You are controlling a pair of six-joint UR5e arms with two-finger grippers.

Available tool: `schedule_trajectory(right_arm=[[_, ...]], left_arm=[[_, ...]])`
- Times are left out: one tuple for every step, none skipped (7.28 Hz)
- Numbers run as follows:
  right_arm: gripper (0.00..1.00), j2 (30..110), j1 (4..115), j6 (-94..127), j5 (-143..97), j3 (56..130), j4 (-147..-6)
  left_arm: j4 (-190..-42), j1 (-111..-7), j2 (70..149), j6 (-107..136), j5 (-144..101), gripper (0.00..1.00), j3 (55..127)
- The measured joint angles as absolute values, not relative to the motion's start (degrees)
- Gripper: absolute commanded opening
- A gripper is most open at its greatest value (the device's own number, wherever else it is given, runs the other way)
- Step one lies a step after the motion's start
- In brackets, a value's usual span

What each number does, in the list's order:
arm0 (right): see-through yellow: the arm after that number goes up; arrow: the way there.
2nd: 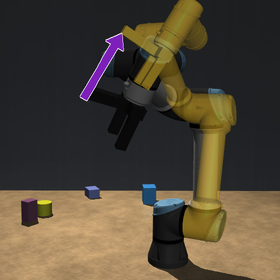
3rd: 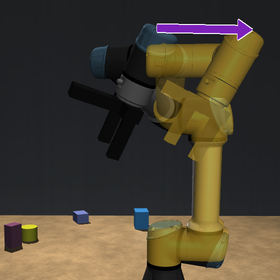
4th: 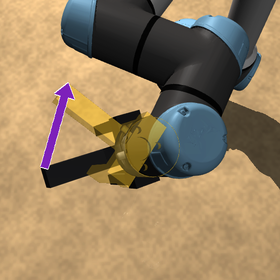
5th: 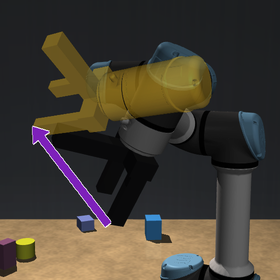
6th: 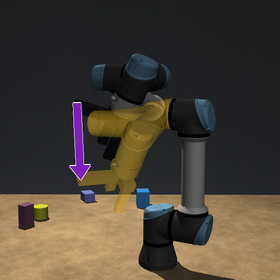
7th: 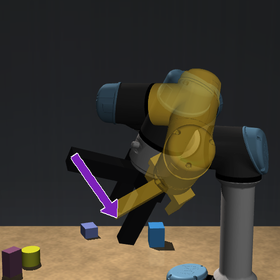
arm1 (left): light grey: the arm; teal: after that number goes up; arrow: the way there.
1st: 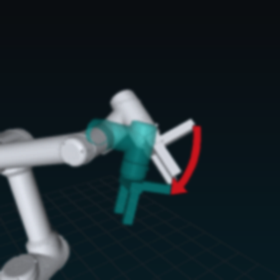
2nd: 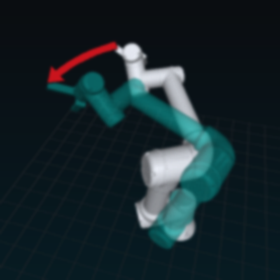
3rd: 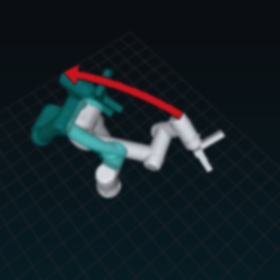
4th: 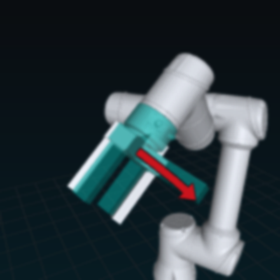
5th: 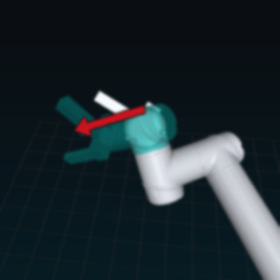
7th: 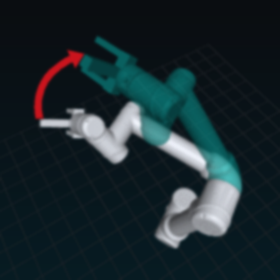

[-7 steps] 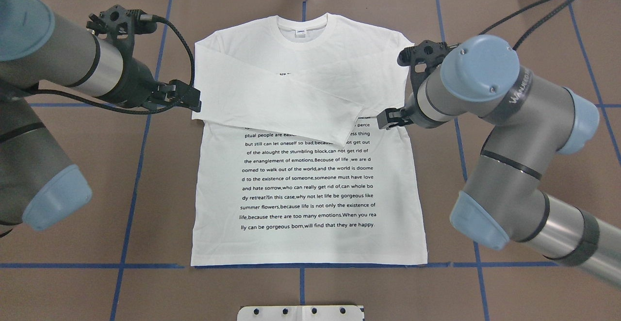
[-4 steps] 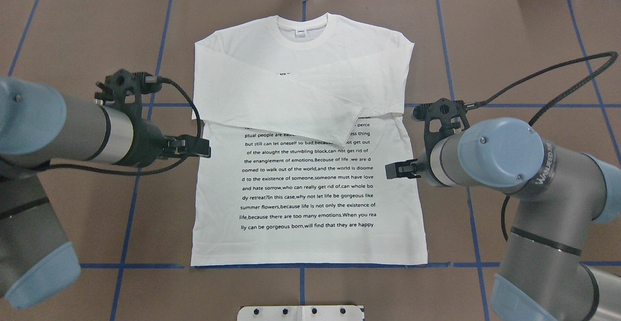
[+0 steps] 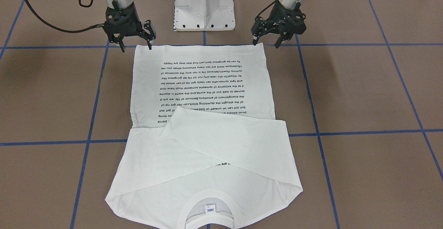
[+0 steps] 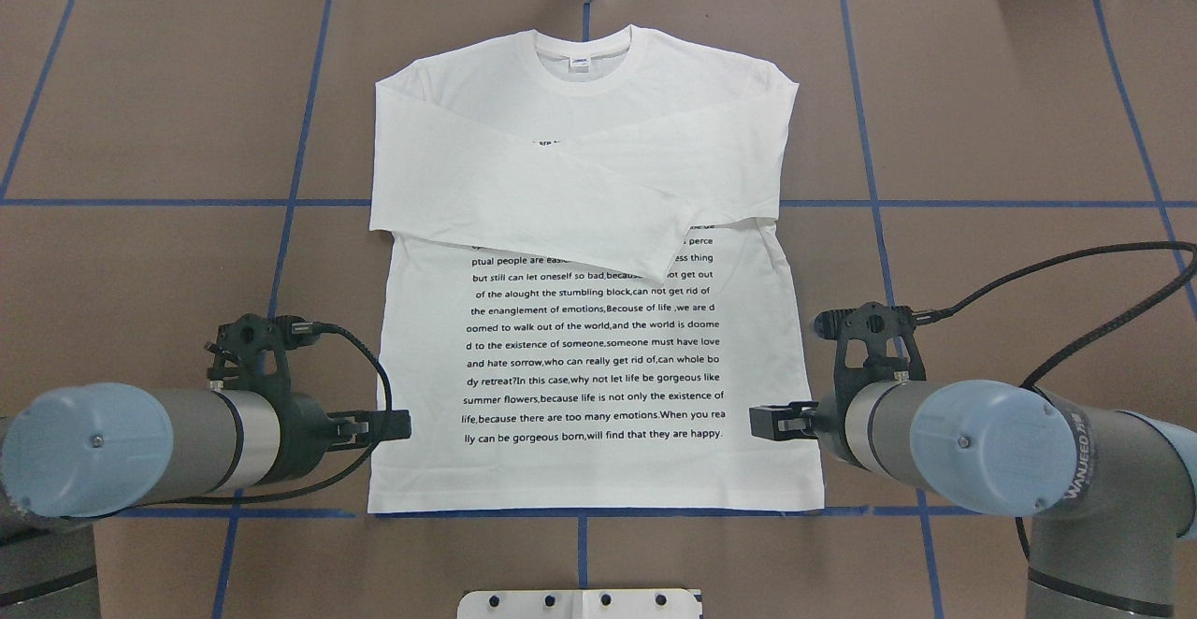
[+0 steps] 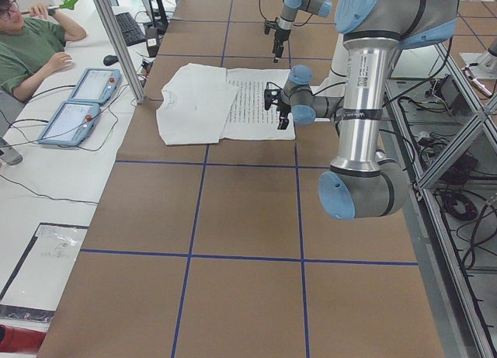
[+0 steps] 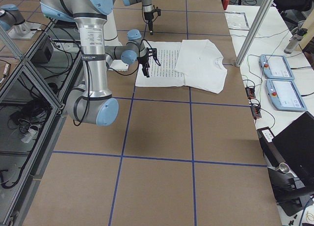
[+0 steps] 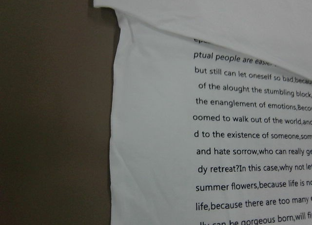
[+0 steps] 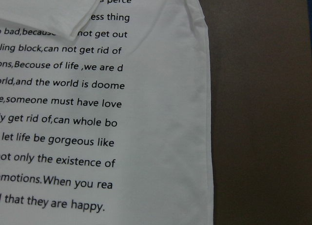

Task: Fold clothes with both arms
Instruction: 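Move both grippers to the shirt hem corners nearest the robot, then grasp the hem corners with both grippers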

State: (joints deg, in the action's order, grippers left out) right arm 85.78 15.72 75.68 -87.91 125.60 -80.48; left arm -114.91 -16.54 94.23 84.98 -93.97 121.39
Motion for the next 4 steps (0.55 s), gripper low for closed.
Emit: schedule_trajectory(right_arm=[[1.0, 87.74, 14.78, 76.14, -87.02, 125.44, -77.45], [1.0, 88.48, 14.23, 76.45, -86.66, 125.38, -76.1], [1.0, 88.72, 13.86, 76.67, -86.44, 125.33, -75.58], [1.0, 88.73, 13.73, 76.76, -86.33, 125.28, -75.4]], left_arm=[[-114.91, -15.23, 94.09, 85.91, -93.54, 0.98, 120.45], [-114.85, -14.61, 94.18, 86.27, -93.43, 0.96, 119.31], [-114.81, -14.24, 94.64, 86.38, -93.44, 0.95, 117.83], [-114.79, -13.98, 95.33, 86.46, -93.48, 0.93, 116.48]])
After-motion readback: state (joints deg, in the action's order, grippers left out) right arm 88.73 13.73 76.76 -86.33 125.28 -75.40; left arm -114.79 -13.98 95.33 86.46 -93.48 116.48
